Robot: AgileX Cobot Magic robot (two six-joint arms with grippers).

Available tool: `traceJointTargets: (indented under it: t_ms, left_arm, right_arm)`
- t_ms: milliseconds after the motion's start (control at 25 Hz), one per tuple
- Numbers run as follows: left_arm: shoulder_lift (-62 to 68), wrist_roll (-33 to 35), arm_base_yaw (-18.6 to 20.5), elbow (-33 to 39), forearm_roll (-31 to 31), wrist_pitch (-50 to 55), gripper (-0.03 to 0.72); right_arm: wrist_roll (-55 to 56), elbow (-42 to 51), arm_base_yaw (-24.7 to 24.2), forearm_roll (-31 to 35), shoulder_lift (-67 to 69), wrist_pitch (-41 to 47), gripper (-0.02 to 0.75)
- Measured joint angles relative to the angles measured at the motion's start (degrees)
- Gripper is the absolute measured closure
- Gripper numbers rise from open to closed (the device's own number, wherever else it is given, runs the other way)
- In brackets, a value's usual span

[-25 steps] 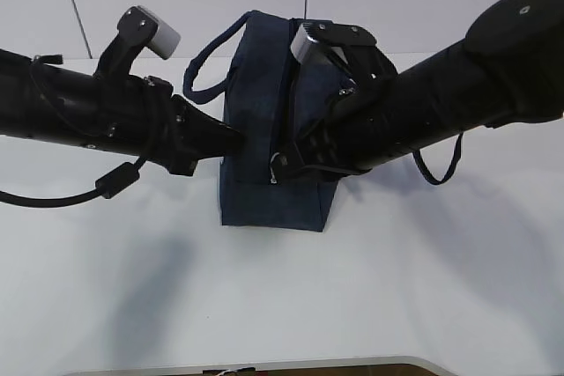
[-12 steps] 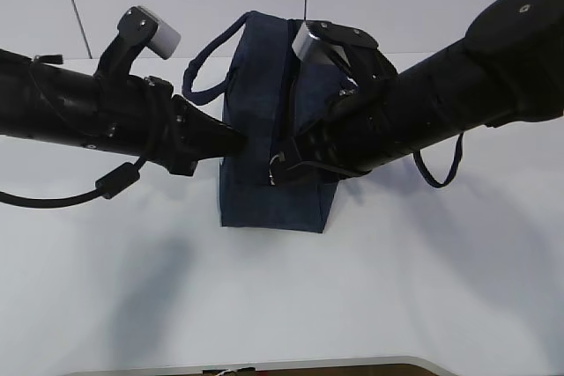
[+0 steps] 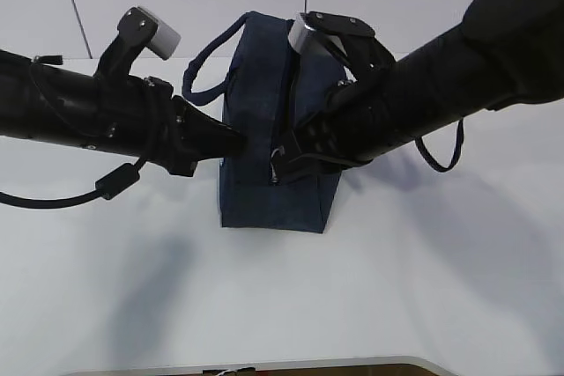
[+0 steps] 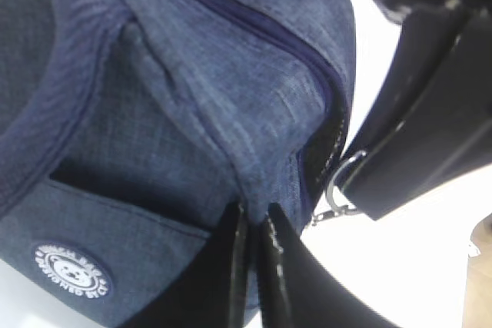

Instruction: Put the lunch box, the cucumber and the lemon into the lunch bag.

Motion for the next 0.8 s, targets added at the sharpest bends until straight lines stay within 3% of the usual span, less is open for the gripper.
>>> traceJointTargets:
  t_ms: [200, 520, 800]
  left_arm:
    - [0.0, 0.0, 0.0, 0.0, 0.0, 0.12, 0.704]
    - [0.0, 0.0, 0.0, 0.0, 0.0, 0.12, 0.704]
    - [0.0, 0.0, 0.0, 0.0, 0.0, 0.12, 0.704]
  right_arm:
    - [4.59, -2.54, 0.0, -6.22, 0.0, 1.73, 0.733]
    - [6.44, -7.31, 0.0, -9.84, 0.0, 3.62, 0.733]
    - [14.18, -12.31, 0.0, -20.67, 0.0, 6.27, 0.733]
